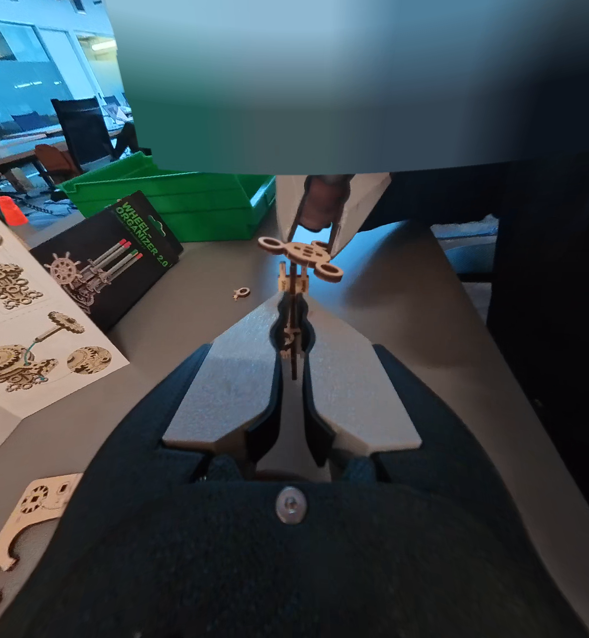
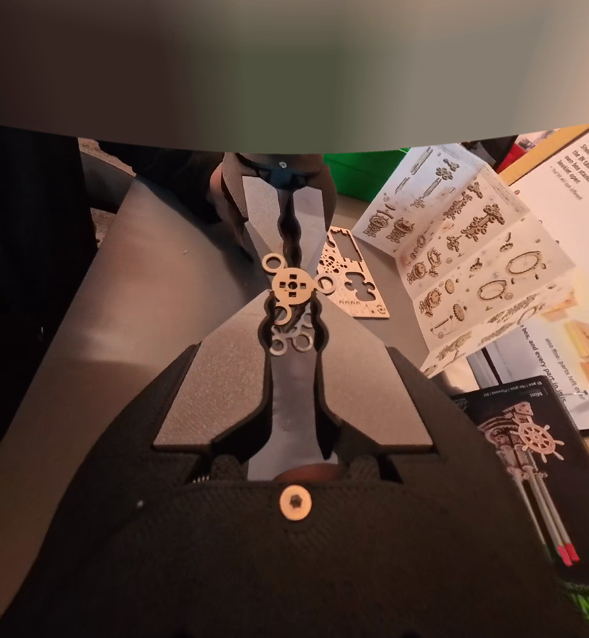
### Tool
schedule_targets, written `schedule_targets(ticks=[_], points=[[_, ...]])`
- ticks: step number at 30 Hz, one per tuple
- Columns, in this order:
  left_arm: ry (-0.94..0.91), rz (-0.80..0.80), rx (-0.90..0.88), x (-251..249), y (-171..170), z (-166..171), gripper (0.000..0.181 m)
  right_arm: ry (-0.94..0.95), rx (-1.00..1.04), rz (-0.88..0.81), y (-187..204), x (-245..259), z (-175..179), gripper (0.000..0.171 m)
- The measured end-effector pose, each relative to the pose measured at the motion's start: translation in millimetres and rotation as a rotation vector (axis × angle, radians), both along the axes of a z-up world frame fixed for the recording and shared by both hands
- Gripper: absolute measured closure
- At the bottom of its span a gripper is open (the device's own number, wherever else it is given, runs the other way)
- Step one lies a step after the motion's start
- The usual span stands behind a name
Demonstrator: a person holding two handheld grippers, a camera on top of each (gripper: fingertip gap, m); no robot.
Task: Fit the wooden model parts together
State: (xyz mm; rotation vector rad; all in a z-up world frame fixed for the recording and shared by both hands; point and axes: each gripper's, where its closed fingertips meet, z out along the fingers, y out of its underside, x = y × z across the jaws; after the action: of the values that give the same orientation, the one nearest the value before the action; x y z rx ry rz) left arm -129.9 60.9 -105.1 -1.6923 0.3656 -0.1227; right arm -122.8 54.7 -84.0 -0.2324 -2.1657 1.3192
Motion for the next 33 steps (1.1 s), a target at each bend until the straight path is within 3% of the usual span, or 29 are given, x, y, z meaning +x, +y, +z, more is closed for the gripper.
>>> schedule_targets(ticks=[33], points=[[-0.059, -0.007, -0.005, -4, -3, 2, 0.181, -0.082, 0.094, -0.009, 5, -10, -3, 0.155]])
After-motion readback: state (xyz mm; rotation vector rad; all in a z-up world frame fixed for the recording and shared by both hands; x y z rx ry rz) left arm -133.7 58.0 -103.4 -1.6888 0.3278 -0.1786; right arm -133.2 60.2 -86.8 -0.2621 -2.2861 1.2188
